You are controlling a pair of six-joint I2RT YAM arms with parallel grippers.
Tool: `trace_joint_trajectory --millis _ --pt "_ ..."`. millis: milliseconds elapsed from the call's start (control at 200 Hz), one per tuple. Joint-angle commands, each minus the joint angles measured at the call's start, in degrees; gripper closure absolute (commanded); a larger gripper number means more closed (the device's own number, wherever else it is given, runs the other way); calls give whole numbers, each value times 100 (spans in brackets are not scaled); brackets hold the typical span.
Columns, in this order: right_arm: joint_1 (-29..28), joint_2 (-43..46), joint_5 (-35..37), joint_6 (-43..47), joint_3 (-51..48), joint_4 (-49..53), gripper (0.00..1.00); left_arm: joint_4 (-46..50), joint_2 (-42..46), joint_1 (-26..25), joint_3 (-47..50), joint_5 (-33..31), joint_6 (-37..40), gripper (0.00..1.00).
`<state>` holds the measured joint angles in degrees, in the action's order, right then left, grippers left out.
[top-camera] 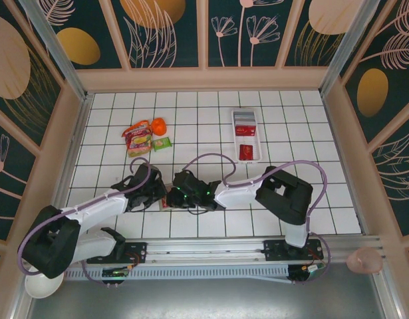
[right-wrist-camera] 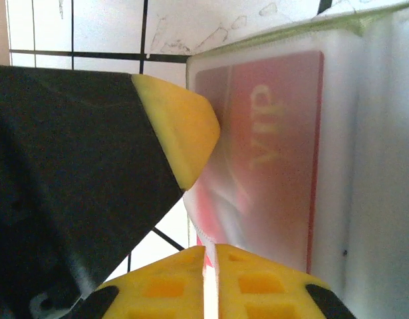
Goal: Put the credit cards into the card holder
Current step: Flip over the card slot in the card holder.
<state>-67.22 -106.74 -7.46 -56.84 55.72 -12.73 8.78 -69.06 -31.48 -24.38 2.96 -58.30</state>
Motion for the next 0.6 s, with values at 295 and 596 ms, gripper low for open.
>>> trace_joint_trajectory --millis 295,596 --pt "485 2589 1672 3051 -275 1656 85 -40 47 22 239 20 207 100" --pt "2400 3950 783 9747 -1443 -176 60 -26 317 20 336 -89 328 100"
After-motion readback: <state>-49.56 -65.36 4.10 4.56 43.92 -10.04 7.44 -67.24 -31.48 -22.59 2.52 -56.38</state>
